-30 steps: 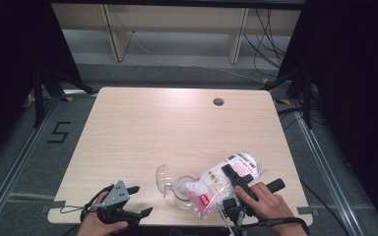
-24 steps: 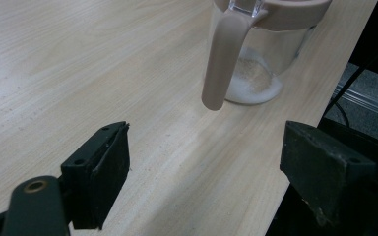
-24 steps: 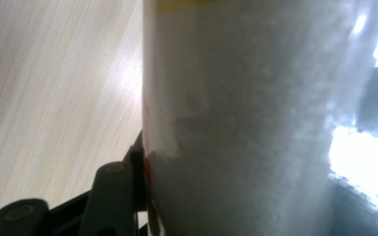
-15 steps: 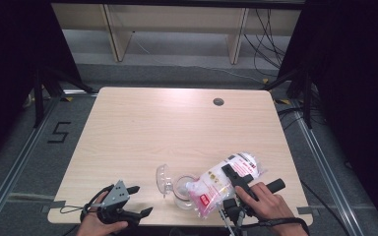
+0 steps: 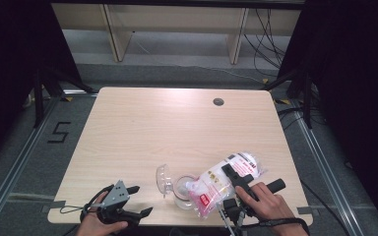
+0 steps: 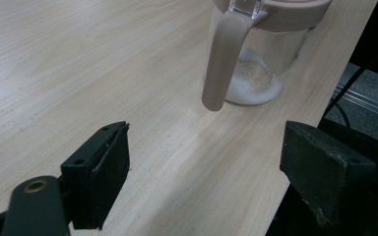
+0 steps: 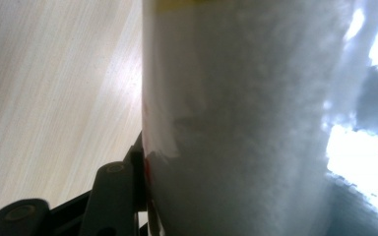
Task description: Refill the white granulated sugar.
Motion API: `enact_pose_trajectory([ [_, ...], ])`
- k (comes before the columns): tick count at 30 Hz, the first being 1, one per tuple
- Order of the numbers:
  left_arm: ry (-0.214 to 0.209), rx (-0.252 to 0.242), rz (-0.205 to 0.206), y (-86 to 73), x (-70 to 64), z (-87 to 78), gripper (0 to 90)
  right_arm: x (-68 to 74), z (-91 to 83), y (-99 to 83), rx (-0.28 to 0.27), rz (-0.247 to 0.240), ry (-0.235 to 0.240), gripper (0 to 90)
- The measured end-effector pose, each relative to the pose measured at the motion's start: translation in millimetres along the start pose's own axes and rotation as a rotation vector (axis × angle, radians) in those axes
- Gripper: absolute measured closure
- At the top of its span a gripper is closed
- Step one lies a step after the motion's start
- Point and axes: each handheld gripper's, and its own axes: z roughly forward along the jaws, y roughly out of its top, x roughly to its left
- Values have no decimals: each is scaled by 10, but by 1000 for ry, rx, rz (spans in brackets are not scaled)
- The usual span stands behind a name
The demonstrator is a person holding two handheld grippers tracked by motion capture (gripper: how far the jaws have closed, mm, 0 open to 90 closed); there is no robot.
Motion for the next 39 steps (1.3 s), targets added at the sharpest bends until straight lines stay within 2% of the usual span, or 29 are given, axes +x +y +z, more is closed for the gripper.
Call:
enact_pose_trajectory([
  [1, 0, 0, 0, 0, 0, -1, 185, -4, 2, 3, -4, -14, -3, 518],
  [3, 0, 0, 0, 1, 0, -1, 185, -4, 4, 6, -6, -11, -1, 518],
  [5, 0, 0, 0, 1, 0, -1, 185, -22, 11, 13, -18, -35, -9, 518],
  [7, -1, 0, 0, 1, -1, 0, 185, -23, 0, 15, -8, -29, 0, 518],
  [8, -1, 1, 2, 0, 0, 0, 185, -12, -4, 17, 1, -8, 1, 519],
  [9, -1, 0, 3, 0, 0, 1, 185, -27, 1, 14, -8, -31, -3, 519],
  [10, -3, 1, 24, 4, 12, 0, 185, -27, 1, 14, -8, -31, -3, 519],
  [11, -1, 2, 26, 4, 13, 0, 185, -8, -4, 13, 3, -7, 2, 519],
  [14, -3, 1, 22, 4, 11, 1, 185, -10, -3, 6, 5, -16, 4, 519],
  [16, 4, 16, 40, 5, 24, -6, 185, -6, -1, 7, 4, -15, -2, 519],
  [17, 4, 16, 40, 5, 24, -6, 185, -6, -1, 7, 4, -15, -2, 519],
  [18, 8, 17, 20, 0, 15, -3, 185, -2, 0, 8, 3, -15, -5, 519],
  [19, 9, 17, 21, 0, 15, -3, 185, -13, 3, 12, 2, -37, -4, 520],
  [21, 8, 17, 22, 0, 16, -3, 185, -21, -1, 21, 16, -55, -6, 520],
  [23, 7, 24, 6, -5, 8, -4, 185, -25, 1, 21, 14, -60, -12, 520],
  [32, 9, 14, 14, -4, 8, -2, 185, -17, -9, 23, 35, -69, -13, 521],
  [33, 9, 14, 13, -4, 7, -2, 186, -23, -8, 26, 40, -83, -14, 521],
  [34, 10, 14, 14, -4, 9, -3, 185, -34, -3, 24, 32, -97, -14, 522],
  [36, 8, 23, 7, -4, 6, -5, 185, -41, -2, 20, 24, -100, -20, 522],
  [39, 8, 9, 8, -4, 3, -1, 185, -34, -4, 25, 33, -97, -15, 522],
])
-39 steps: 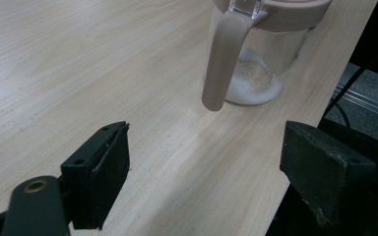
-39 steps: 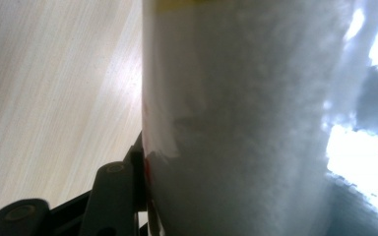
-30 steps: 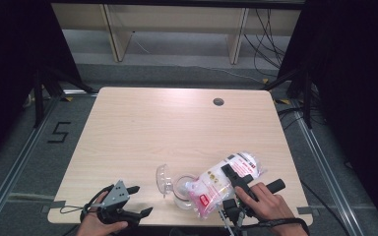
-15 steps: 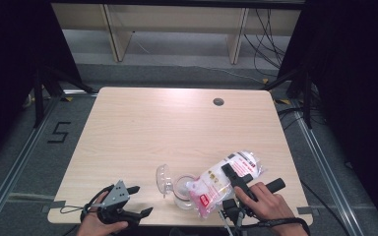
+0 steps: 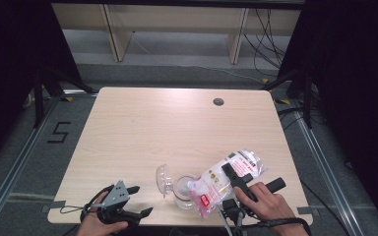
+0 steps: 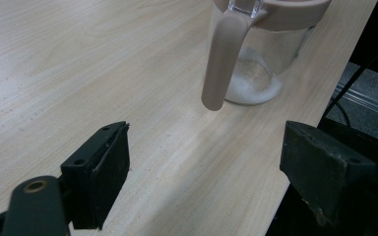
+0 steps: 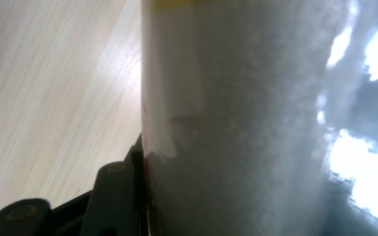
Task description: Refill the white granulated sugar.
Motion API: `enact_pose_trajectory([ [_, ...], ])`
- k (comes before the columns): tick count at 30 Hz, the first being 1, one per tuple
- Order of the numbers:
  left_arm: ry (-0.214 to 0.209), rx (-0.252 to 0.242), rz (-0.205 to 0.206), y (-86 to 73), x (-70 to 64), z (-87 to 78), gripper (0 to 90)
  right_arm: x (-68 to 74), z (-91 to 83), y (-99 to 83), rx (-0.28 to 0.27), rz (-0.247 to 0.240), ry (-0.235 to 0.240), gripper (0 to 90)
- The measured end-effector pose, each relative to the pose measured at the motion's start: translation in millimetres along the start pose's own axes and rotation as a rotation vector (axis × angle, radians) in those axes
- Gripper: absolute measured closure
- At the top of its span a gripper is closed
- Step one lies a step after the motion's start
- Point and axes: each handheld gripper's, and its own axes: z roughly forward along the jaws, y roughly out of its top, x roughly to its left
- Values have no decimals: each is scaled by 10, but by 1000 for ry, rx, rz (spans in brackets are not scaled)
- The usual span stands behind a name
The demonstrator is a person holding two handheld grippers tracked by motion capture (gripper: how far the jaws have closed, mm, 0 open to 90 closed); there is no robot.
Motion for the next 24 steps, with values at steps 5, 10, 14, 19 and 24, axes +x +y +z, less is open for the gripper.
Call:
enact_pose_trajectory([
  [5, -6, 1, -15, 0, -9, 1, 186, -1, 6, 0, -6, 0, 1, 523],
  [10, -7, -5, -17, -4, -11, 5, 185, 18, 2, 0, -1, 24, 8, 524],
  [14, -3, -3, -6, 1, -6, -1, 185, 5, 12, -4, -12, 6, 5, 525],
  [19, -4, -8, -6, 0, -6, 1, 186, 21, -4, -13, 5, 41, 16, 526],
  [24, -6, -5, -1, 3, -3, -1, 186, 9, 1, -15, -7, 23, 10, 527],
])
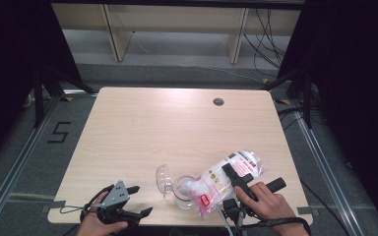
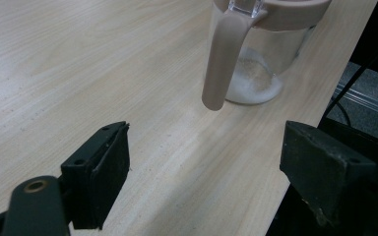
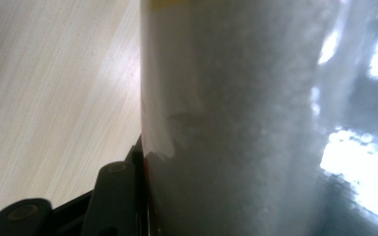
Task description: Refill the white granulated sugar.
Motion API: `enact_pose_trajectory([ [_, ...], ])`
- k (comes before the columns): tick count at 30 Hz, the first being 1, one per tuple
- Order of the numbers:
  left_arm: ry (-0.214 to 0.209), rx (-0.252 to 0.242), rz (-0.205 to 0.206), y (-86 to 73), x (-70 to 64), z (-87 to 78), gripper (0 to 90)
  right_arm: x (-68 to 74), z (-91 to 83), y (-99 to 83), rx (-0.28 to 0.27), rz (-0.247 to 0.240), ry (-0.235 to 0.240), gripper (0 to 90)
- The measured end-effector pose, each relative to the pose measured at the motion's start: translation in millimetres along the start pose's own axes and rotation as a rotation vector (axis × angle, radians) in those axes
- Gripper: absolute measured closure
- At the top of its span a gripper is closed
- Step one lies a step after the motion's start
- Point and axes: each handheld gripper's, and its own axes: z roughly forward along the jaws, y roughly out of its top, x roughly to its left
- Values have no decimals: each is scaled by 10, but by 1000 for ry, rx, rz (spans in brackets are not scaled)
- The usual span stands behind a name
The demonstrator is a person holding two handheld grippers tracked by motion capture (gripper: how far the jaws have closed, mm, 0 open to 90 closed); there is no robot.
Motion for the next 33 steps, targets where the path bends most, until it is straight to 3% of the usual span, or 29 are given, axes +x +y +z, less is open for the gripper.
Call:
enact_pose_trajectory([
  [2, -1, -5, 26, 3, 16, 2, 186, 2, -3, -1, 2, 5, 0, 528],
  [9, -1, -5, 23, 3, 14, 3, 186, 13, 1, -10, -3, 19, -3, 529],
  [11, 5, 7, 39, 4, 26, -3, 186, 7, -1, -13, -3, 18, 3, 530],
  [12, 7, 7, 11, -3, 11, 0, 186, 7, -1, -13, -3, 18, 3, 530],
  [20, 6, 16, 6, -6, 10, -2, 187, -20, -2, -23, -7, -10, 11, 531],
  [22, 6, 17, 4, -5, 10, -1, 187, -2, -2, -22, -7, 16, 6, 531],
  [27, 7, 16, 5, -5, 9, -3, 188, -22, -1, -21, -17, -17, -7, 532],
  [33, 7, 16, 6, -5, 10, -3, 188, -4, -13, -17, -2, 9, -1, 532],
])
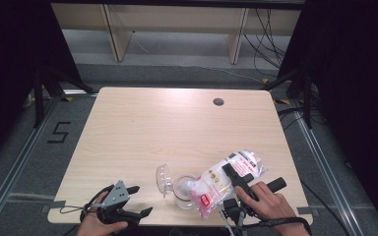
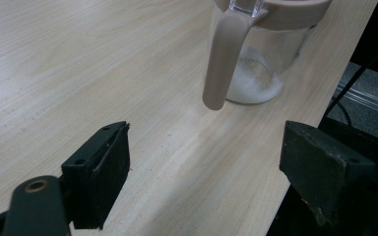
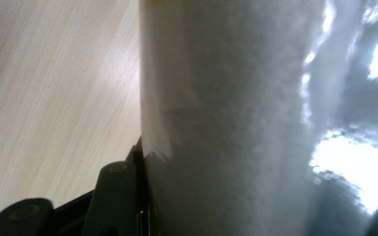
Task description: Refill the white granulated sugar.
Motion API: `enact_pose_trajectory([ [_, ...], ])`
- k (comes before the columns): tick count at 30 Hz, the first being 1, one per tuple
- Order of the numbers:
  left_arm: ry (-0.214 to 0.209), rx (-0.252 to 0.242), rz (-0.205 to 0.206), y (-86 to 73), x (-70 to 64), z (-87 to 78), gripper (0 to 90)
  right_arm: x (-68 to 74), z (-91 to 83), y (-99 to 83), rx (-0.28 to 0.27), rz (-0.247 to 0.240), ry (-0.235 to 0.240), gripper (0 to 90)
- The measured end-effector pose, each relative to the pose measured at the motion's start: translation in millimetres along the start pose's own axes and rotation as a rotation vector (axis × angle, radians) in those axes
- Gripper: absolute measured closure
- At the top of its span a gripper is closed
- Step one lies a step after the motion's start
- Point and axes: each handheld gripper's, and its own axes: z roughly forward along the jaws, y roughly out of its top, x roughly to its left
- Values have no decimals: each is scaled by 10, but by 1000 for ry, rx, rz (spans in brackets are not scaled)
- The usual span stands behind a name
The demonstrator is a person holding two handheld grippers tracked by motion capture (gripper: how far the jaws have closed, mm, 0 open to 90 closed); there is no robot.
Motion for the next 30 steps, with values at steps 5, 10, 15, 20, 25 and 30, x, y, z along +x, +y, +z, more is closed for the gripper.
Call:
enact_pose_trajectory([
  [5, 1, 0, 0, 0, 0, -1, 189, -20, 1, -4, -4, -28, -3, 533],
  [10, -5, -16, -2, 5, -8, 5, 189, -24, -15, -17, 5, -25, 1, 533],
  [15, -1, -5, 15, 7, 5, -3, 189, -3, -17, -15, 11, -1, 3, 534],
  [20, 0, -1, -12, 1, -8, -1, 189, -17, -12, -17, 12, -29, 1, 535],
  [25, -6, -16, -1, 5, -7, 6, 189, -19, -17, -23, 14, -26, 1, 535],
  [30, 1, -17, -12, -3, -13, 11, 189, -22, -17, -24, 13, -27, 6, 536],
])
